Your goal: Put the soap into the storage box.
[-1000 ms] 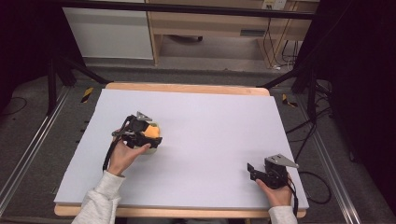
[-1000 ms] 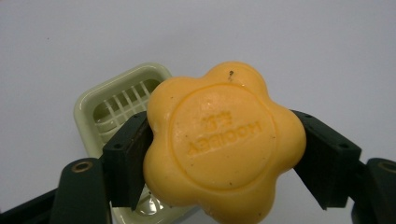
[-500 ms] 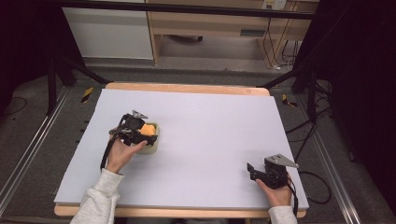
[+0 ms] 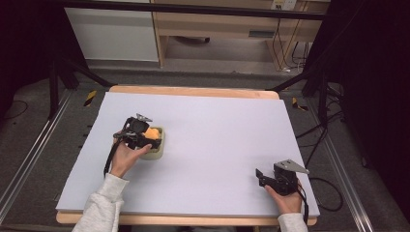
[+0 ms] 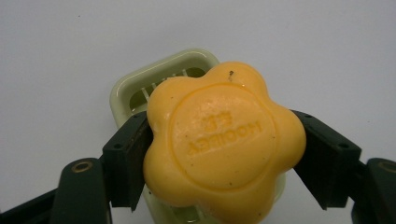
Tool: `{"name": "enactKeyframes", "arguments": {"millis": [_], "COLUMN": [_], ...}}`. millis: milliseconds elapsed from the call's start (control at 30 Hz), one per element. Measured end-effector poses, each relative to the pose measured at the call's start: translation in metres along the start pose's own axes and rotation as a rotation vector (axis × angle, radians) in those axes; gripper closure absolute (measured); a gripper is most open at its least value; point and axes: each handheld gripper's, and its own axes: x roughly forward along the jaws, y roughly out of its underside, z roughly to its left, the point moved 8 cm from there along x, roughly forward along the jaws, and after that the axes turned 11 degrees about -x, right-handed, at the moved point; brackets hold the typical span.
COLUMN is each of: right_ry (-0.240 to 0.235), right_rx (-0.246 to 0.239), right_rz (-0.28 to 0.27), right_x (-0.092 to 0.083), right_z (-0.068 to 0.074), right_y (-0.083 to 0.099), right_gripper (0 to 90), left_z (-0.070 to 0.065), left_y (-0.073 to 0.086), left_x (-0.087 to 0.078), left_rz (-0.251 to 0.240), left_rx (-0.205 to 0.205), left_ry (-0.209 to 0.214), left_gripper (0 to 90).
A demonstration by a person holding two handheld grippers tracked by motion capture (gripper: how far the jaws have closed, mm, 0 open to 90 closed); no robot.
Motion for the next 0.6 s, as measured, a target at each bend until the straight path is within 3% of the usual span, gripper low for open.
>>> {"name": "enactKeyframes", "arguments": {"millis": [600], "right_ry": [0.001], "right_rx": [0.0], "right_rz": [-0.001], "right_x": [0.0], "right_z": [0.0], "right_y": [0.0], "right_gripper": [24.8], "left_z": [0.007], "left_y": [0.004], "left_x": [0.014], "left_rz": [0.029], "left_rx": [-0.012], "left_ry": [-0.018], "left_gripper": [26.6]}}
